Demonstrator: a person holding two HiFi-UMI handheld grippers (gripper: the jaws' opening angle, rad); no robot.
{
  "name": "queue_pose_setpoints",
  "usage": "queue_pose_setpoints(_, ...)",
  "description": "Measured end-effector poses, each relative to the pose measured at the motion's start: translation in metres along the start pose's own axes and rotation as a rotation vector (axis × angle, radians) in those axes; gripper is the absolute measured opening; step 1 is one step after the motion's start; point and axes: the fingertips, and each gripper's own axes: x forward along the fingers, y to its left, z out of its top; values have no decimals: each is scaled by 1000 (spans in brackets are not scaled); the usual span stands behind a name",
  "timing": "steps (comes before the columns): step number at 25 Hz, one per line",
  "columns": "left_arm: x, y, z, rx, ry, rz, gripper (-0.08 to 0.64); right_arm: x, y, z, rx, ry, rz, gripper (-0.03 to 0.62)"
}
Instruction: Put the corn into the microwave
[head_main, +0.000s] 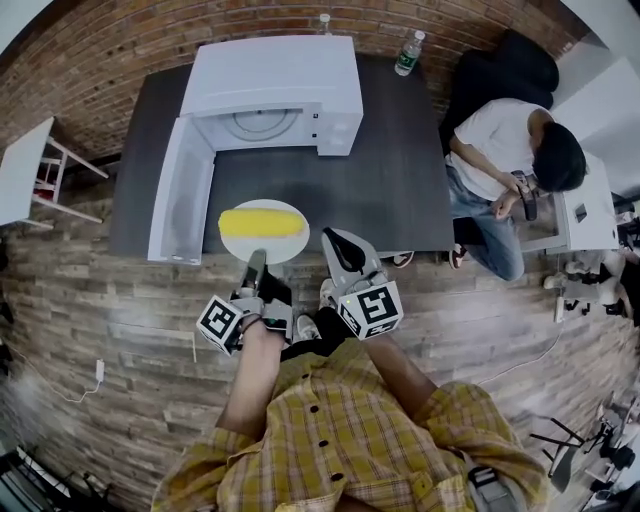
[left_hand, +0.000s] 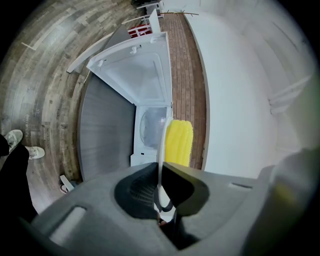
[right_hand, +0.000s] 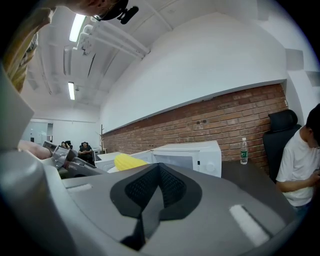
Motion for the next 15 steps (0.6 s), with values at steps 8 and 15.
queue_pose_setpoints(8,41,-6,14,17,-34,4,18,38,-29,1,25,-4,25,0)
queue_pose_setpoints(15,71,-8,14,21,-55,11,18,60,-53,3,31,0,56,0)
